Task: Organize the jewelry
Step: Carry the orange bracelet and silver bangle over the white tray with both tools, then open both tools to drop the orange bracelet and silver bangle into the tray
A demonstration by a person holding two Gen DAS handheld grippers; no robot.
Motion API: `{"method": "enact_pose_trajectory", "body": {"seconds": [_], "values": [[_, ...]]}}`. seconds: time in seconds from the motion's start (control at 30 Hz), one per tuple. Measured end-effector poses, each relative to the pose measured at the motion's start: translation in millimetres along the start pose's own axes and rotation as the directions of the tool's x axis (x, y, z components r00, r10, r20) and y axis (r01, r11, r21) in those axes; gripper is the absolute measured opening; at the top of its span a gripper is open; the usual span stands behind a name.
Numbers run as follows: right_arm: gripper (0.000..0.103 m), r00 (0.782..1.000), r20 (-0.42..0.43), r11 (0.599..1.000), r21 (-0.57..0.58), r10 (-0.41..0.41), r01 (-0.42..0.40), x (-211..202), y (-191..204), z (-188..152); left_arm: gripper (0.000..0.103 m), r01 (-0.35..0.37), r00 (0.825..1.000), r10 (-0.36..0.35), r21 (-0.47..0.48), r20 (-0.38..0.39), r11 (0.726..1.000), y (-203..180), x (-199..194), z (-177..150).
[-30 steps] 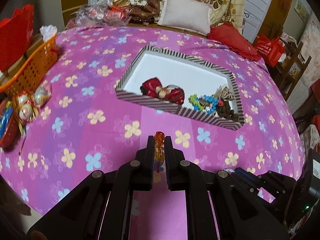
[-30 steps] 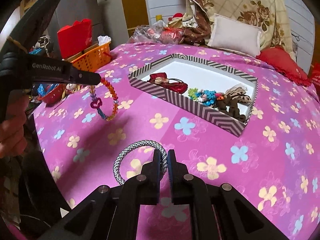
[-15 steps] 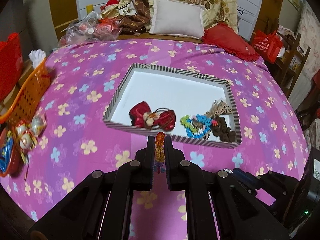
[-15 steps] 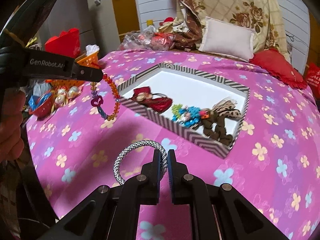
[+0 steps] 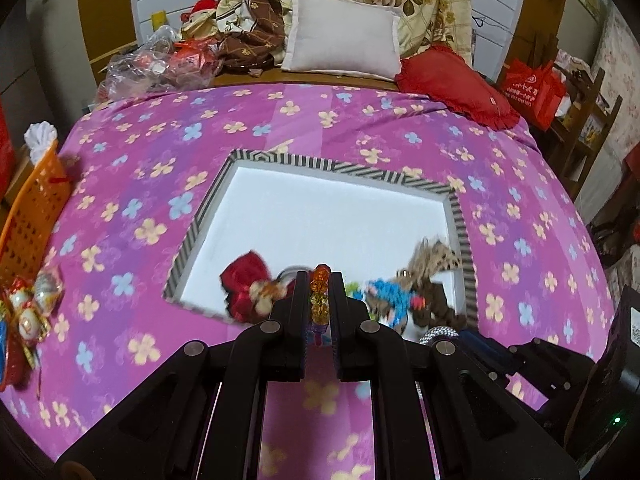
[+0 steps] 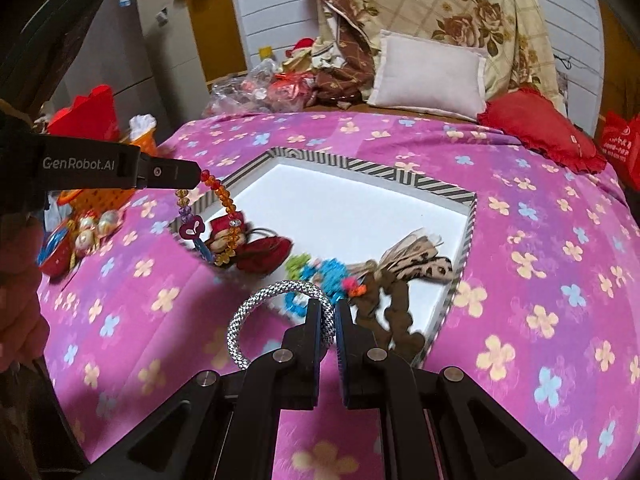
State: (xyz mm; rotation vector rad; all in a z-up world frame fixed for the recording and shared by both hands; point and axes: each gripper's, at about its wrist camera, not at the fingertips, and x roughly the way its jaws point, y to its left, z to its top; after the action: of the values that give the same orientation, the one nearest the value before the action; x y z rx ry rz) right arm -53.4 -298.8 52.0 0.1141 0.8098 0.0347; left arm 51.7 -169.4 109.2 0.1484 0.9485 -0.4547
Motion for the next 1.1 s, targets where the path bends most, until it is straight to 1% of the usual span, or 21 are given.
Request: {"method": "enact_pose_trajectory", "body": {"seconds": [0.07, 0.17, 0.37, 0.6, 0.77, 0.87, 0.93, 1.0, 1.07, 1.1], "values": [[0.006, 1.0, -0.011, 1.0, 0.006, -0.003, 0.003, 11.1, -3.3, 6.2, 0.008, 0.005, 1.0, -0.005, -0.014, -0.008, 1.0, 2.1, 12.5, 5.9], [0.006, 1.0, -0.023, 1.0, 0.002, -0.005, 0.005, 25.3, -3.7, 13.2, 0.008, 0.0, 0.999, -0.002, -0.045, -0.042, 0.999, 9.9, 35.0, 8.8], [0.006, 0.999, -0.045, 1.0, -0.007, -0.001, 0.001, 53.9, 0.6, 24.0, 0.008, -0.032, 0.994, 0.022, -0.099, -0.103, 0.995, 35.3, 69.7, -0.7], [0.006, 0.996, -0.093, 1.0, -0.023, -0.016, 0.014, 88.3, 7.5, 25.8, 0.008, -0.061, 0.991, 0.043, -0.138, -0.13, 0.989, 57.4, 88.2, -8.2], [0.006, 0.994, -0.1, 0.999, -0.036, -0.031, 0.028, 95.4, 12.0, 24.7, 0.008, -0.072, 0.988, 0.048, -0.158, -0.15, 0.985, 65.3, 98.8, -15.8], [0.007, 0.994, -0.106, 0.999, -0.039, -0.031, 0.027, 93.3, 12.7, 23.8, 0.008, -0.056, 0.99, 0.032, -0.173, -0.141, 0.983, 68.0, 97.6, -16.6], [0.01, 0.994, -0.107, 1.0, -0.018, -0.022, 0.02, 89.2, 10.4, 22.5, 0.008, -0.048, 0.991, 0.023, -0.192, -0.134, 0.98, 70.7, 94.9, -17.8], [0.021, 0.995, -0.099, 1.0, 0.001, -0.008, 0.008, 84.5, 9.4, 21.6, 0.009, -0.041, 0.992, 0.015, -0.206, -0.129, 0.978, 72.4, 91.5, -20.2], [0.029, 0.996, -0.091, 1.0, 0.003, 0.001, 0.0, 79.8, 11.1, 20.0, 0.012, -0.04, 0.992, 0.014, -0.203, -0.127, 0.978, 71.6, 88.0, -22.9], [0.03, 0.996, -0.086, 1.0, -0.004, -0.002, 0.002, 76.7, 13.2, 19.1, 0.017, -0.043, 0.992, 0.018, -0.197, -0.124, 0.979, 70.6, 85.2, -24.8]]}}
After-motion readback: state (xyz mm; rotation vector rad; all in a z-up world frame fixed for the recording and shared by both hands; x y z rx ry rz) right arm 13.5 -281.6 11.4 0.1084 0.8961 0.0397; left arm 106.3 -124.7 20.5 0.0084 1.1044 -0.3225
